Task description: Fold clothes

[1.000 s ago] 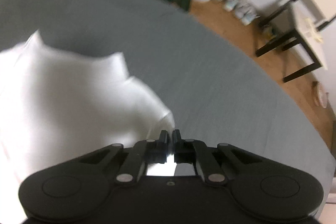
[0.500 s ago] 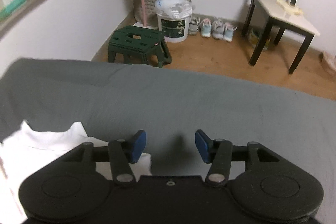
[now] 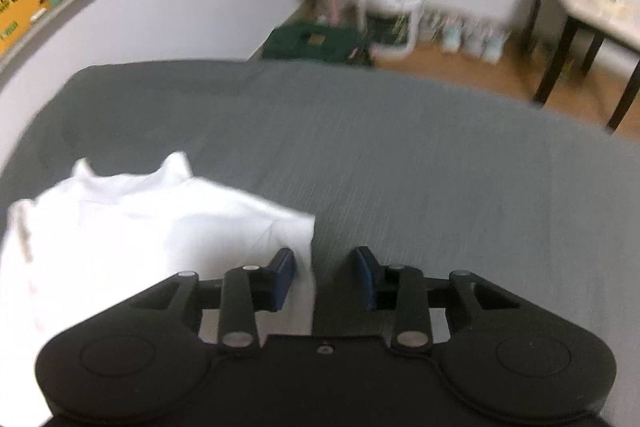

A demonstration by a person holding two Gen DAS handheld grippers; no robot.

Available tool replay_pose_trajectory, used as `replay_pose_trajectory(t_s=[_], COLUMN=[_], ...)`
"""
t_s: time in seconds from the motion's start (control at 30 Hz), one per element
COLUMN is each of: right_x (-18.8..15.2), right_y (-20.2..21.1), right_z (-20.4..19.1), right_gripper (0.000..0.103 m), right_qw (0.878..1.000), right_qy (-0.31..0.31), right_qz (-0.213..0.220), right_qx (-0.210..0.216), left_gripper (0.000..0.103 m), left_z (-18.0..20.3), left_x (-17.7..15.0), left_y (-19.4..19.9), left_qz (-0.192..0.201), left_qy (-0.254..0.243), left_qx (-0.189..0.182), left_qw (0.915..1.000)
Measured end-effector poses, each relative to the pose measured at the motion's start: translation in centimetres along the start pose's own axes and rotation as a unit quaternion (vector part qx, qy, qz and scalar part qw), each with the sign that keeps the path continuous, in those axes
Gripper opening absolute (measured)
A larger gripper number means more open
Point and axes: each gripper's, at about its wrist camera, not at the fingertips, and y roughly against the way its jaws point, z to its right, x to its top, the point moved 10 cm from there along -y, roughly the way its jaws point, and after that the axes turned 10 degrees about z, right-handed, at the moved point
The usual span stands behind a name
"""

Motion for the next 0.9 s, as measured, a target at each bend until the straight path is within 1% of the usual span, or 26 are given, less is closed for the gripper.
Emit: replay_pose_trajectory(t_s=[0.03,0.1,0.3,0.33,0.37,0.53,0.67,0.7,0.8,0.87,0.9], right_x=[0.2,0.4,1.0,1.0,0.4,-5.6,-10.3,-11.2,-12.4,-12.4,-12.3], right_y=[0.0,0.7,2.6,3.2,4.2,8.0,11.0,11.5,11.6,11.5,11.4], right_z=[0.0,0.4,1.5,1.7,2.1,4.5,6.4,6.8,7.8,7.9,7.6], right_gripper=[0.04,0.043,0.043,0.043,0.043,0.043,0.043,0.043,0.043,0.043,0.042], right_qw=[1.0,1.0,0.999,0.999,0.999,0.996,0.991,0.989,0.976,0.97,0.967], right_qy=[0.006,0.001,-0.015,-0.019,-0.027,-0.07,-0.105,-0.119,-0.183,-0.203,-0.209], right_qz=[0.011,0.017,0.036,0.038,0.038,0.027,0.019,0.021,0.051,0.073,0.075], right_qx=[-0.01,-0.009,-0.005,0.003,0.017,0.053,0.082,0.089,0.104,0.111,0.123], left_gripper=[0.008,0.008,0.008,0.008,0.008,0.008,0.008,0.008,0.008,0.008,0.008], left_z=[-0.2,-0.6,-1.7,-1.9,-2.1,-3.3,-3.9,-3.9,-4.1,-4.2,-4.2], left_x=[0.1,0.3,1.0,1.1,1.2,1.8,2.3,2.4,2.6,2.5,2.3], left_y=[0.2,0.5,1.5,1.7,1.8,2.7,2.9,2.8,2.4,1.8,1.5], left_qz=[0.004,0.012,0.036,0.039,0.043,0.066,0.086,0.089,0.097,0.092,0.085], left_qy=[0.005,0.014,0.043,0.048,0.053,0.082,0.111,0.113,0.113,0.106,0.103], left_qx=[0.002,0.005,0.015,0.016,0.018,0.026,0.015,0.017,0.032,0.043,0.047], left_qw=[1.0,0.9998,0.9983,0.9979,0.9975,0.9941,0.9901,0.9894,0.9883,0.9891,0.9899])
